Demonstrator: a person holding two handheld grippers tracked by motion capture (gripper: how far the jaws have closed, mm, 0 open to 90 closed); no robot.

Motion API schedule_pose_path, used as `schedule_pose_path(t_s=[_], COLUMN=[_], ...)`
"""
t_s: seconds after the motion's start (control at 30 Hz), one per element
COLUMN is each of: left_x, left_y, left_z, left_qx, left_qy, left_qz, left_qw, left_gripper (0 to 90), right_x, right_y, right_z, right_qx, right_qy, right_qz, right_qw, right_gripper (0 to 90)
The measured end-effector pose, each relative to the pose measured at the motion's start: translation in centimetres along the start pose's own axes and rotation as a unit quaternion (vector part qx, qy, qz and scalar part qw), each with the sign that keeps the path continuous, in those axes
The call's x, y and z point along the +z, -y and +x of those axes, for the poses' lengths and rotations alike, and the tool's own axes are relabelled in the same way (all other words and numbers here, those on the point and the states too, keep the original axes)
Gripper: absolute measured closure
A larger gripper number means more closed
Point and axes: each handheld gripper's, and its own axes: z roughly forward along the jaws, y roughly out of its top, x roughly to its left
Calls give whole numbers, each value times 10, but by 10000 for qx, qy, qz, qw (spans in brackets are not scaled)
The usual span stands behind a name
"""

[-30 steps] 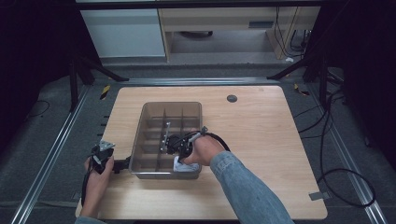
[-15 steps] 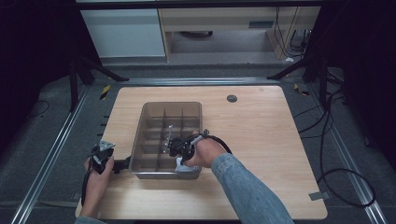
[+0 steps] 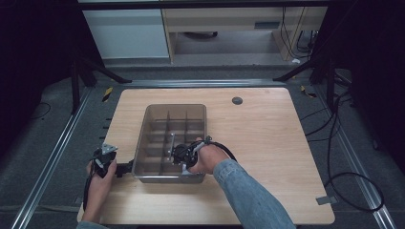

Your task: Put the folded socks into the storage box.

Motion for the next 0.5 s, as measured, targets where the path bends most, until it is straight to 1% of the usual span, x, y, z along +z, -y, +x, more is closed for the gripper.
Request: schedule_pose_path(t_s=[0.13,0.17,0.2,0.23,0.33,0.37,0.4,0.5], left_x=[0,0,0,0,0,0,0,0], left_y=[0,0,0,0,0,0,0,0], left_z=[0,0,0,0,0,0,0,0], left_qx=[2,0,1,1,1,0,2,15], left_qy=[2,1,3,1,2,3,3,-1], left_qz=[3,1,3,0,1,1,2,1], left_qw=[10000,10000,10000,10000,10000,10000,10000,10000], left_gripper=[0,0,0,0,0,0,0,0], right_x=[0,-1,-2,-4,-11,-15,-19,-30], right_y=[-1,-1,-1,0,1,1,1,3], right_z=[0,0,0,0,0,0,1,1], right_qx=[8,-33,-35,-27,-37,-75,-39,-96], right_qy=[2,3,22,11,37,56,69,149], right_qz=[48,40,48,-1,-111,-123,-126,-177], right_qw=[10000,10000,10000,10000,9999,9999,9999,9997], right_gripper=[900,900,900,900,900,900,900,900])
